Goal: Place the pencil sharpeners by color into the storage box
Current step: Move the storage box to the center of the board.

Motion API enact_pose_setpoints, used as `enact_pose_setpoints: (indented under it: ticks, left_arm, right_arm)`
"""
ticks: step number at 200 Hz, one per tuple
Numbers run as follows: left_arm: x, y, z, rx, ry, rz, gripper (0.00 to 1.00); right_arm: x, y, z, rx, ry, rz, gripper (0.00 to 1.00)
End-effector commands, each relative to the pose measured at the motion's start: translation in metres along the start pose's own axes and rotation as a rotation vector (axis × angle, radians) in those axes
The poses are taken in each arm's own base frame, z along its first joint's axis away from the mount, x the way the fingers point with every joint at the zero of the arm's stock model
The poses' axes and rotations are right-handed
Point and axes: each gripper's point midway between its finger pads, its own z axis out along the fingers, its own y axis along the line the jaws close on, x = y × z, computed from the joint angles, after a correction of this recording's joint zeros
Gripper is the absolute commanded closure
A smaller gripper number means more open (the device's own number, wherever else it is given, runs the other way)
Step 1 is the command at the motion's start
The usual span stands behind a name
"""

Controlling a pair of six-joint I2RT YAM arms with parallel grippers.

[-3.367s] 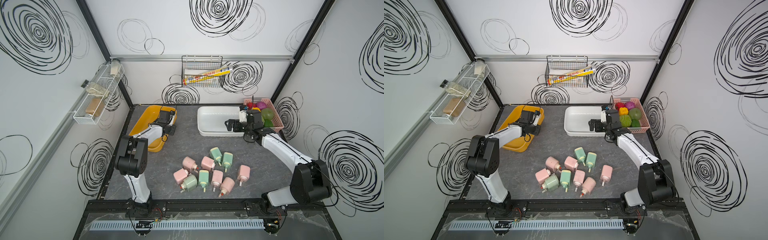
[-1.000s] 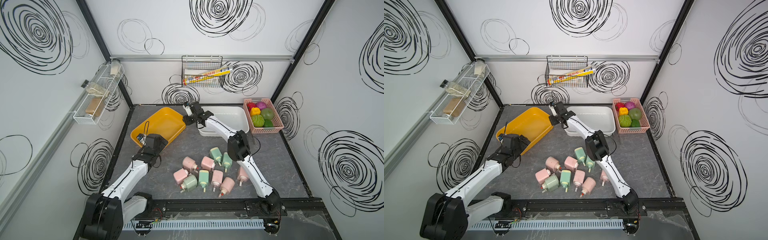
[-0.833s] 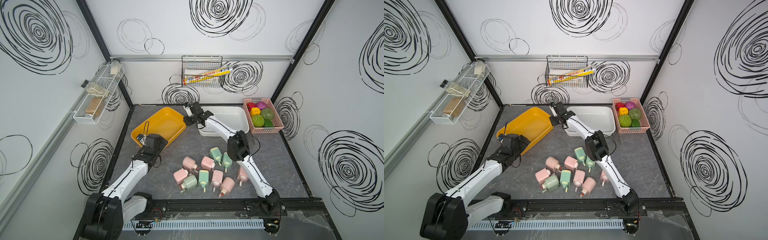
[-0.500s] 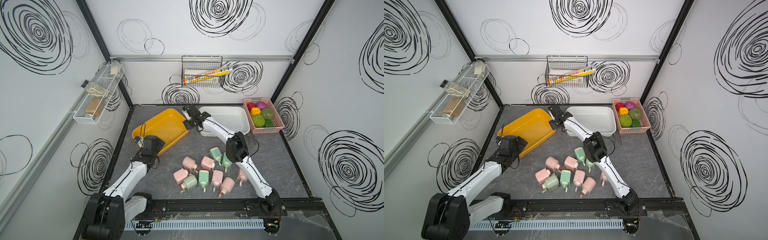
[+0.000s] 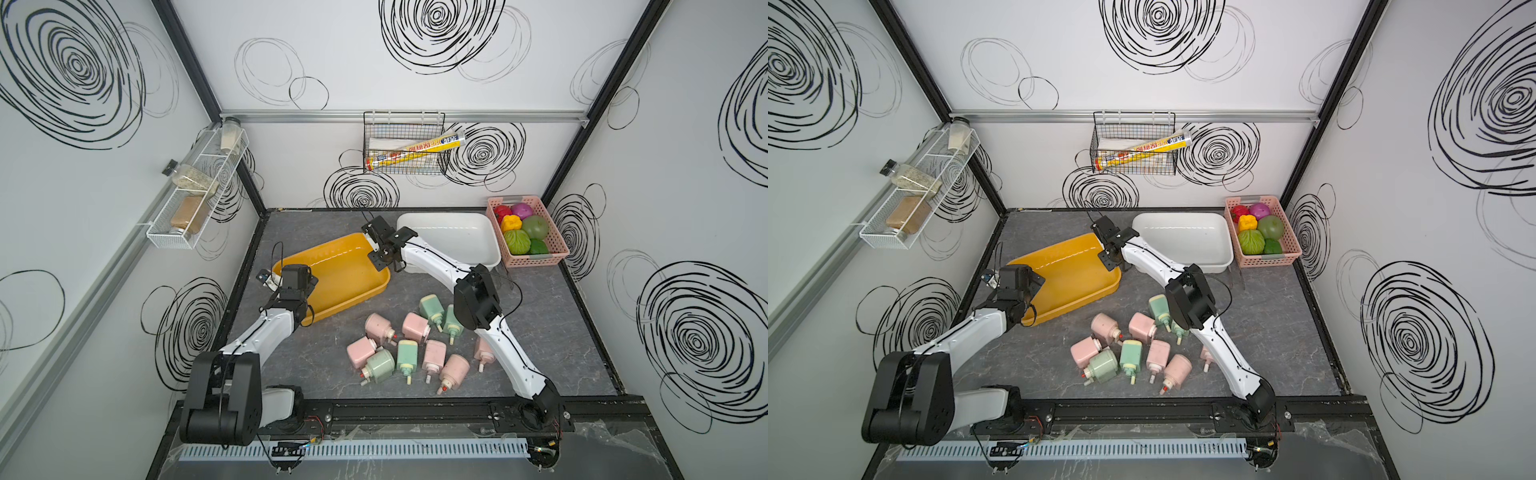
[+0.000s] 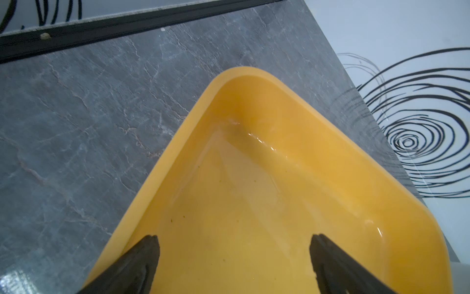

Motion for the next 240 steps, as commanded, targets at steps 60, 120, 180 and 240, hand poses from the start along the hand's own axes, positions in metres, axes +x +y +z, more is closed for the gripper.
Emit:
enact_pose_setpoints:
  ticks: [60, 120, 180, 240]
  left_arm:
    - [-0.029, -0.036, 0.027, 0.061, -0.060, 0.103, 0.01]
    - [-0.034, -0.085, 0.062, 0.136, -0.021, 0.174, 0.01]
    - [-0.033, -0.142, 0.067, 0.249, 0.022, 0.288, 0.01]
    - [-0.068, -0.165, 0.010, 0.289, -0.058, 0.350, 0.01]
  right_arm:
    - [-0.019, -0.013, -0.028, 0.041, -0.068, 0.063, 0.75]
    - [-0.036, -0.037, -0.035, 0.083, -0.140, 0.246, 1.00]
    - [-0.045, -0.064, -0.038, 0.161, -0.199, 0.417, 1.00]
    - [-0.064, -0.076, -0.042, 0.198, -0.267, 0.507, 1.00]
